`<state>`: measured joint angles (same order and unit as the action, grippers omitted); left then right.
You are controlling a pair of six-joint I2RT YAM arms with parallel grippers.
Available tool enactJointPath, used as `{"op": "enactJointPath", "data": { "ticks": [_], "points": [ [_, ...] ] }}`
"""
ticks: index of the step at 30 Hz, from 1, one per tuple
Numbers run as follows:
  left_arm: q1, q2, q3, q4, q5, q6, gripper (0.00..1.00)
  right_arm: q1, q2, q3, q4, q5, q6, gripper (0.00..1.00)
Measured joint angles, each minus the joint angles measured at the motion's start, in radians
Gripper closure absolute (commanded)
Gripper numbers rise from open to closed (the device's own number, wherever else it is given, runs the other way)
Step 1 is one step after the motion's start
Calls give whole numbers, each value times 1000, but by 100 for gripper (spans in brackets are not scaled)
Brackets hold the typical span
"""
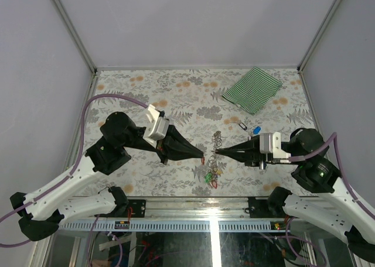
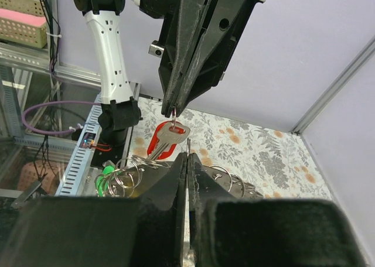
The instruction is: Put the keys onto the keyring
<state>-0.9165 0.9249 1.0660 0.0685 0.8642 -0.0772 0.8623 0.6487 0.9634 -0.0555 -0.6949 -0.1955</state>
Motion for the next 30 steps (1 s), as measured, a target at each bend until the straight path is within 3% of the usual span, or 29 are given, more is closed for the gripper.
{"op": "enactJointPath", "data": {
  "ticks": [11, 30],
  "points": [
    [0, 3, 0, 0, -16, -13, 100, 0, -3, -25, 18, -22, -94, 100],
    [0, 17, 4, 3, -19, -20, 100, 0, 6, -26, 60, -60, -106, 100]
  ]
}}
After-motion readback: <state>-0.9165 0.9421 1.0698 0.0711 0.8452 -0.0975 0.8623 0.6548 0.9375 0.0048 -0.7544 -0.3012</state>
